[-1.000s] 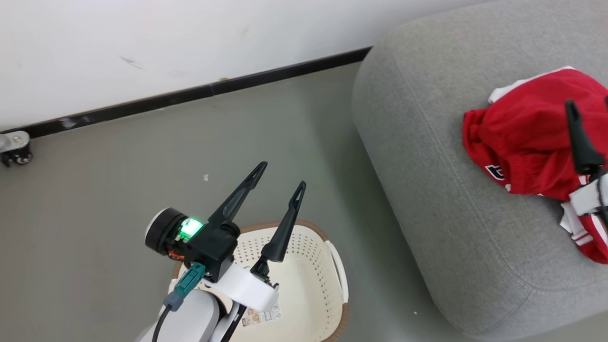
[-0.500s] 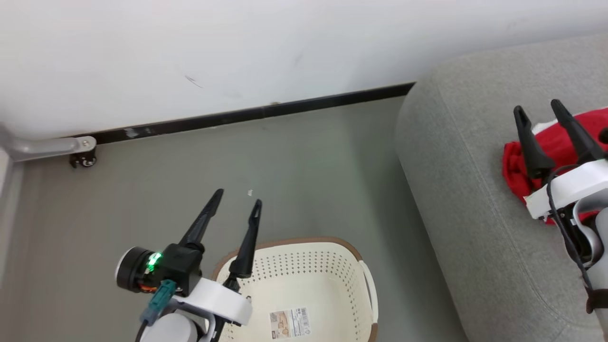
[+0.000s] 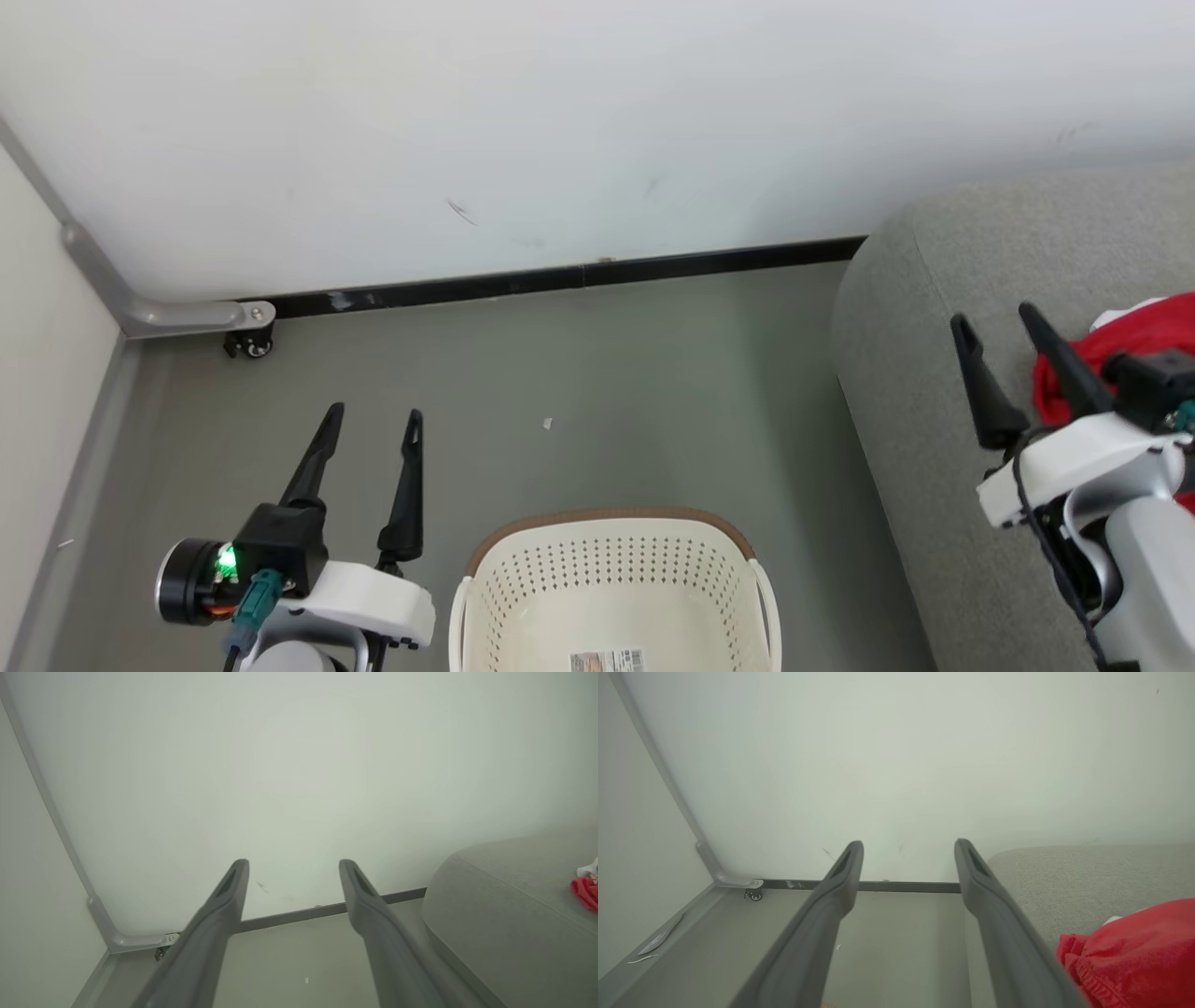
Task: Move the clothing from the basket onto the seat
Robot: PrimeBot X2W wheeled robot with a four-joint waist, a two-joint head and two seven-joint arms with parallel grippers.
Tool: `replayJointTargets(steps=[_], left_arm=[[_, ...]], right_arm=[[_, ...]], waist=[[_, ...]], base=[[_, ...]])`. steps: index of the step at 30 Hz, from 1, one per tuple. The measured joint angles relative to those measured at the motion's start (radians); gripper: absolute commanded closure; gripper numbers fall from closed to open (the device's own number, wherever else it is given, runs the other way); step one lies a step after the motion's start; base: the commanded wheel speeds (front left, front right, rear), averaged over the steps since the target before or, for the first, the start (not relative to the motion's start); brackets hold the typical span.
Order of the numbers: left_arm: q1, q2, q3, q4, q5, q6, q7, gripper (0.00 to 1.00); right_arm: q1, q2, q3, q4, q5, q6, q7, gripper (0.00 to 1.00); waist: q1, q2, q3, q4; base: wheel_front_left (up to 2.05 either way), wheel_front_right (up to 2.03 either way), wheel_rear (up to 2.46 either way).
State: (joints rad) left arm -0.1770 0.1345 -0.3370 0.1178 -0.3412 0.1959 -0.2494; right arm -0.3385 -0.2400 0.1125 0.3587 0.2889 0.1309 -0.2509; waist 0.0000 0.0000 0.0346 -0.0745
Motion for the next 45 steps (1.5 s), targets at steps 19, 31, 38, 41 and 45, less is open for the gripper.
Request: replayJointTargets(steps=[19,31,38,41,45], left_arm=[[0.112,0.023,0.072,0.042,0.036,0.083,0.000,0.00],[0.169,0.027,0.085,0.042,0.044,0.093,0.000,0.00],[0.169,0.036,0.077,0.044,0.066,0.093,0.000,0.00],[0.169,0.038,0.076,0.047,0.070,0.093,0.000,0.00],[0.169,0.041,0.076,0.055,0.069,0.092,0.000,0.00]], right_arm=[[0.228,0.111,-0.023,-0.111,-0.096,0.000,0.000,0.00],[0.348,0.156,-0.063,-0.186,-0.142,0.000,0.000,0.00],[0.386,0.176,-0.090,-0.226,-0.159,0.000,0.000,0.00],[0.401,0.178,-0.094,-0.231,-0.160,0.000,0.000,0.00],[0.416,0.182,-0.095,-0.254,-0.166,0.000,0.000,0.00]], waist=[[0.0000,0.0000,-0.095,0.034],[0.0000,0.0000,-0.106,0.024],[0.0000,0.0000,-0.105,0.019],[0.0000,0.0000,-0.104,0.019],[0.0000,0.0000,-0.103,0.020]], base=[[0.00,0.00,0.00],[0.00,0.00,0.00],[0.00,0.00,0.00],[0.00,0.00,0.00],[0.00,0.00,0.00]])
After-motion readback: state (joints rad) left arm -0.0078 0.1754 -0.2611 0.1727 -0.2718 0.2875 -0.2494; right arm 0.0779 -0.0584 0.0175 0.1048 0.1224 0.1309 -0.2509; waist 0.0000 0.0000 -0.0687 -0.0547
